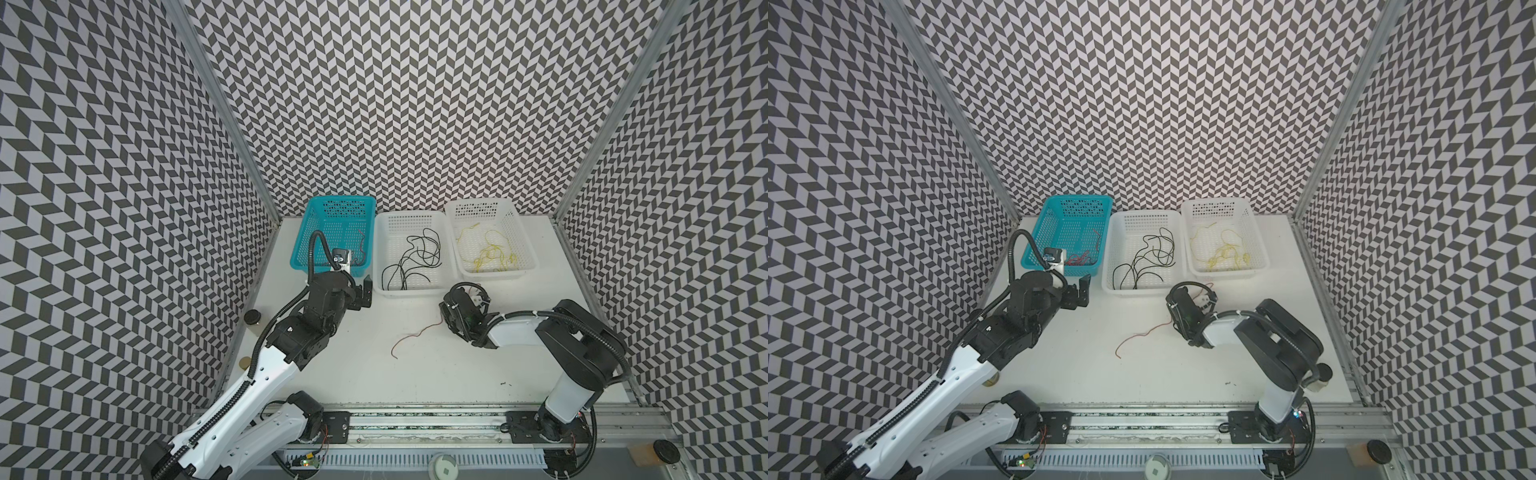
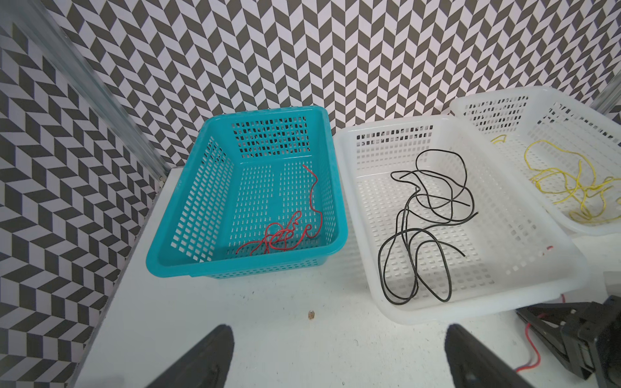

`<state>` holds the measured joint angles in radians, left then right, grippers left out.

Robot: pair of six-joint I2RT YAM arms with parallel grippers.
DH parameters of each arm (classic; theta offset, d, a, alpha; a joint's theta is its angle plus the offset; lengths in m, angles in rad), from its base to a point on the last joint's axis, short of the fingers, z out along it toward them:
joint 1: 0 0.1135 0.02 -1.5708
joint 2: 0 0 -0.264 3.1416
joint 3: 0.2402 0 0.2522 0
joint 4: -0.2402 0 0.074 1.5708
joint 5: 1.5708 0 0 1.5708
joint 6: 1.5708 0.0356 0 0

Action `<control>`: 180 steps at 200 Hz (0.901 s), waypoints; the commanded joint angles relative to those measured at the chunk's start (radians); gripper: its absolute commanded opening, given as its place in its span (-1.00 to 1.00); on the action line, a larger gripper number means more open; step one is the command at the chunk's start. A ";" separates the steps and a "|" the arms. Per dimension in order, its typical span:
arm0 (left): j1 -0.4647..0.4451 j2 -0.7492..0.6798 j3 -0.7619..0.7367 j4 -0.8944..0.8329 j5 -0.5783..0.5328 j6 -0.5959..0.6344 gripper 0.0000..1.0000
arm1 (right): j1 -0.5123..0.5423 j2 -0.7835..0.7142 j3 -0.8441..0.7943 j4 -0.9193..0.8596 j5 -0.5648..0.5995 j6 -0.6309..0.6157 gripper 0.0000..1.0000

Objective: Untangle the cables
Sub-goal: 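Grasp the red wire end with the right gripper and lift it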

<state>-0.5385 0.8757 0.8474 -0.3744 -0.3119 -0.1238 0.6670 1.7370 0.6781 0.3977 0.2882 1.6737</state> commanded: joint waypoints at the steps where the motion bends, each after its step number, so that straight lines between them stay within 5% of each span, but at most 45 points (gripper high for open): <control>1: -0.006 -0.001 -0.005 0.005 0.006 0.010 1.00 | -0.007 0.021 -0.031 0.069 -0.041 0.008 -0.88; 180: -0.006 -0.011 0.006 -0.008 0.020 -0.011 1.00 | 0.056 -0.344 -0.159 -0.066 -0.047 -0.198 -1.00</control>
<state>-0.5385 0.8753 0.8474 -0.3748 -0.2955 -0.1284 0.7059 1.4574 0.5354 0.3630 0.2348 1.5028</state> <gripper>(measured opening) 0.993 0.048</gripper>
